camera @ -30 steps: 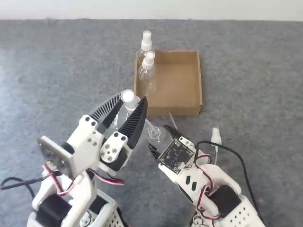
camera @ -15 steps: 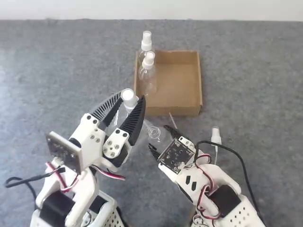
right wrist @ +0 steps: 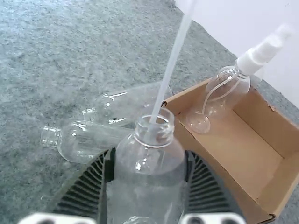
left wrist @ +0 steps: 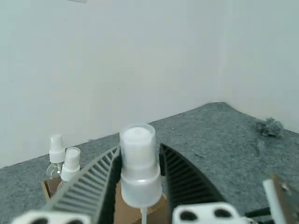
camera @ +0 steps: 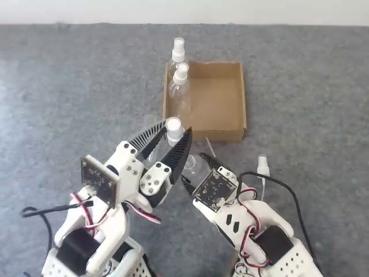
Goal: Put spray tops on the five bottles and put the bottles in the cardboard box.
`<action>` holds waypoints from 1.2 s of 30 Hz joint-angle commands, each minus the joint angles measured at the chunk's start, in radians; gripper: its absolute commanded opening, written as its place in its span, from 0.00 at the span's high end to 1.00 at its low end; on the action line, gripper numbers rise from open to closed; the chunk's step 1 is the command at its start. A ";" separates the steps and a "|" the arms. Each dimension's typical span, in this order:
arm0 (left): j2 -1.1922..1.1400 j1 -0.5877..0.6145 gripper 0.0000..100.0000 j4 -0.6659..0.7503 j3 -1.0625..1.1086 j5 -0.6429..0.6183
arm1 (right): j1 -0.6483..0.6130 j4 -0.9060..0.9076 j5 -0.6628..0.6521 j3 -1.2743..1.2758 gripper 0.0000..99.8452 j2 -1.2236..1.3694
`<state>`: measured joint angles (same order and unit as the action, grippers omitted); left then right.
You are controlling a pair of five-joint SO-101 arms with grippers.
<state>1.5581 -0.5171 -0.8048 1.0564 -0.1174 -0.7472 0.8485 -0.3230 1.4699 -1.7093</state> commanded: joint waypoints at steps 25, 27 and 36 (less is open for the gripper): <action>-0.002 -0.011 0.98 0.021 0.054 0.009 | 0.065 -0.027 -0.002 -0.011 0.96 -0.104; -0.002 -0.011 0.98 0.020 0.054 0.008 | 0.065 -0.027 -0.002 -0.011 0.96 -0.107; -0.002 -0.044 0.98 0.046 0.104 0.011 | 0.070 -0.062 -0.002 -0.011 0.96 -0.107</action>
<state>1.5566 -0.5278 -0.8048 1.1469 -0.1220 -0.6966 0.8255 -0.3245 1.4699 -1.7967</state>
